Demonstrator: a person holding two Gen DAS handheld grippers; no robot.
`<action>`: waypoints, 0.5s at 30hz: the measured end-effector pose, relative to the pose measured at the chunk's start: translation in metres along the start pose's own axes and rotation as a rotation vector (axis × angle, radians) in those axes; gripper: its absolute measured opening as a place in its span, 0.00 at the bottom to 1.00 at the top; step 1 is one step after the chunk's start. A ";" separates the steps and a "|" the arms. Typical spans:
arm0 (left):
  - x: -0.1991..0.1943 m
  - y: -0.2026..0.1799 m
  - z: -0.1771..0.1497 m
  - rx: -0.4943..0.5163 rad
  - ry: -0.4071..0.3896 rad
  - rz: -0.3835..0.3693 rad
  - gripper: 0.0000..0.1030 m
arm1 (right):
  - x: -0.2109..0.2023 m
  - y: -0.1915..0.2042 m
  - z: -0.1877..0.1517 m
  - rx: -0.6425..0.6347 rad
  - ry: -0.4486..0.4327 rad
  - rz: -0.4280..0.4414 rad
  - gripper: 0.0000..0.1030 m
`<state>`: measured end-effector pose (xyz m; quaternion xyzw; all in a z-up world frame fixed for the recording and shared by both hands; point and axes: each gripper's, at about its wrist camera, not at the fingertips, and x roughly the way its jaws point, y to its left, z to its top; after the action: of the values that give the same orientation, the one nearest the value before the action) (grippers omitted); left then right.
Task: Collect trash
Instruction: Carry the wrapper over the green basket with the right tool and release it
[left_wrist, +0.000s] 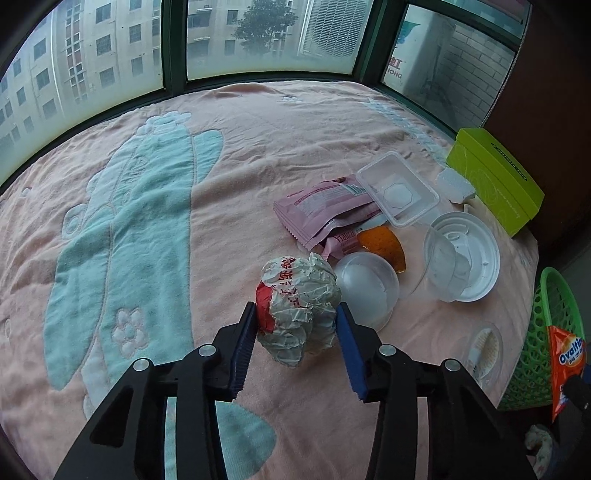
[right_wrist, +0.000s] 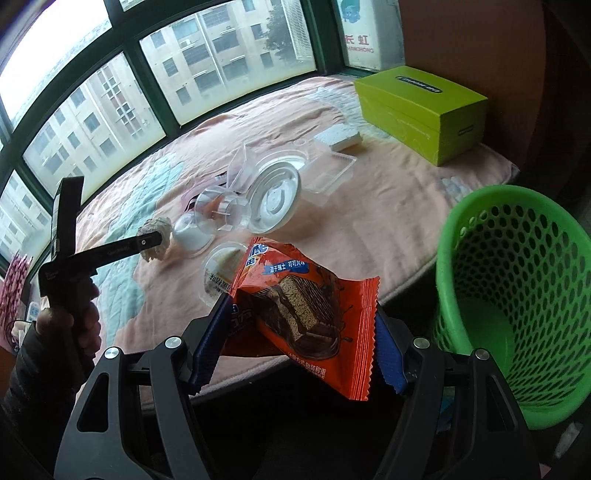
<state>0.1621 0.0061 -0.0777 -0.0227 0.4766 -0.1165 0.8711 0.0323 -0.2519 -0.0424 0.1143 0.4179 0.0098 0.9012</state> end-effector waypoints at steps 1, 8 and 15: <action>-0.006 0.000 -0.001 -0.001 -0.008 0.005 0.40 | -0.004 -0.005 0.001 0.010 -0.014 -0.009 0.68; -0.057 -0.016 -0.002 0.001 -0.103 -0.041 0.40 | -0.029 -0.047 0.003 0.043 -0.110 -0.164 0.68; -0.081 -0.072 0.004 0.088 -0.148 -0.134 0.40 | -0.039 -0.092 -0.007 0.125 -0.125 -0.258 0.70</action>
<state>0.1105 -0.0460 0.0024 -0.0249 0.4027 -0.1934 0.8943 -0.0053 -0.3442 -0.0374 0.1159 0.3722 -0.1390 0.9104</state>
